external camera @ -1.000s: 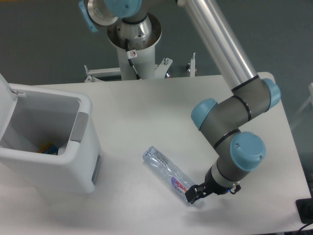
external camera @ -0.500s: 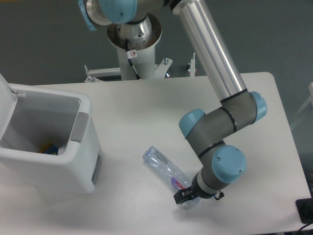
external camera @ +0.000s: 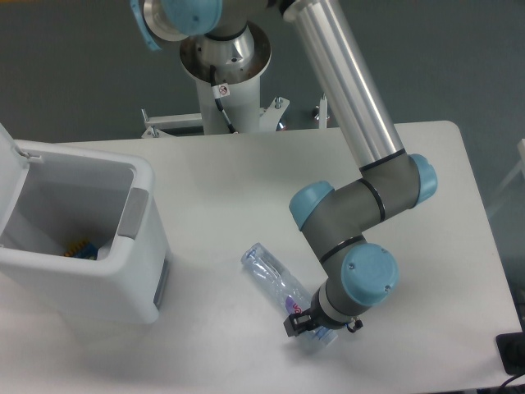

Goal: Place the trash in the trash can
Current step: 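Lower the gripper and close it on the bottle's cap end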

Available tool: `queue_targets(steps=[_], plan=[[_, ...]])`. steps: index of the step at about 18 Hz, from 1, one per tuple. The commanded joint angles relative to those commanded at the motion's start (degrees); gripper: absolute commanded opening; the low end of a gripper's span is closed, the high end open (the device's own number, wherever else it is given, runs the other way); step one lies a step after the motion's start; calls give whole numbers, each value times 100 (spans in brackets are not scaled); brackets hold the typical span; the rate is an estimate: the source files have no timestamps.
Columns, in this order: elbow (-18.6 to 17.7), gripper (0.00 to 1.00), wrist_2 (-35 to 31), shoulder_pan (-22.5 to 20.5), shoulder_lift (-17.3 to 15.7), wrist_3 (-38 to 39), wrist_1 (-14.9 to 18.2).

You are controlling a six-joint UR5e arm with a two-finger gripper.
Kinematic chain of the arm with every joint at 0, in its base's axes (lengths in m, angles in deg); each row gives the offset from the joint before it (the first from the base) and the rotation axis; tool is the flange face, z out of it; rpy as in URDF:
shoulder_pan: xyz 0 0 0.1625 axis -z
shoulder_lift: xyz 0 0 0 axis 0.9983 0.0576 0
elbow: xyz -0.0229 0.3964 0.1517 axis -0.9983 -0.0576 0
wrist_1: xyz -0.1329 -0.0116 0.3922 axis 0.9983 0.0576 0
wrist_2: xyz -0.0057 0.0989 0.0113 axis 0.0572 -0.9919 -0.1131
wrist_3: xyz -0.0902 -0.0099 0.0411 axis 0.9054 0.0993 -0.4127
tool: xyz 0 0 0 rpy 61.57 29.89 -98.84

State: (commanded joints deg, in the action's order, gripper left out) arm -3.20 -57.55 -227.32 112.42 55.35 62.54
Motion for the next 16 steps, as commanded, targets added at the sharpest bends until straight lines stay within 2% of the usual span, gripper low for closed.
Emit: queue_targets(steps=[2, 4, 5, 7, 10, 14, 16], plan=[[0, 65, 0, 0, 0, 0, -9], [9, 61, 9, 0, 0, 0, -9], [26, 55, 17, 0, 0, 0, -9], [61, 52, 18, 0, -17, -9, -9], [123, 52, 35, -26, -114, -105, -26], [377, 52, 79, -97, -219, -105, -149], [439, 52, 123, -132, -368, -105, -263]])
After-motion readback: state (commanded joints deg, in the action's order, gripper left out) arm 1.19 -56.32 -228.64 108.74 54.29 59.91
